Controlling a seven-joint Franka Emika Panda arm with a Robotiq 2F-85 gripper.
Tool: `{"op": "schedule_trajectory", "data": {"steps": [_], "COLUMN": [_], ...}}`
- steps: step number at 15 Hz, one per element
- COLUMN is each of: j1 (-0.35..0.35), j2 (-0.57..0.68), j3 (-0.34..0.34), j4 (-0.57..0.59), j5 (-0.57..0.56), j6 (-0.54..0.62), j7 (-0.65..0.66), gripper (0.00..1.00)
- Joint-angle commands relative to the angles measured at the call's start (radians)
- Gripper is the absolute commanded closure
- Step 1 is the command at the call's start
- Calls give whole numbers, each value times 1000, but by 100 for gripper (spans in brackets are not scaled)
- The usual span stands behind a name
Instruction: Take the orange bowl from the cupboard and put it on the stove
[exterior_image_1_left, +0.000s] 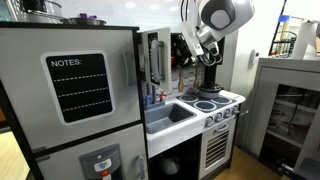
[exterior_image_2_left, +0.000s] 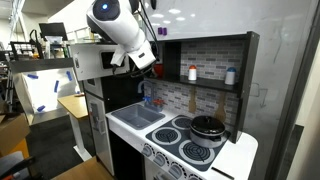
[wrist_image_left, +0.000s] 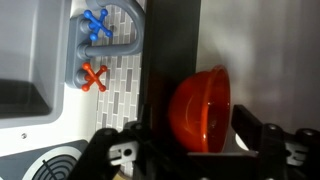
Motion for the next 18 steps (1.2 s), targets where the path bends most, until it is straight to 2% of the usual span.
{"op": "schedule_trajectory", "data": {"steps": [1, 8, 18], "j1": [-2, -4, -5], "j2": [9, 0, -33], "j3": [-4, -10, -12], "j4": [13, 0, -62], "j5": [40, 75, 90], "j6": [6, 0, -4], "j7": [-36, -63, -89], "gripper": [47, 98, 98]}}
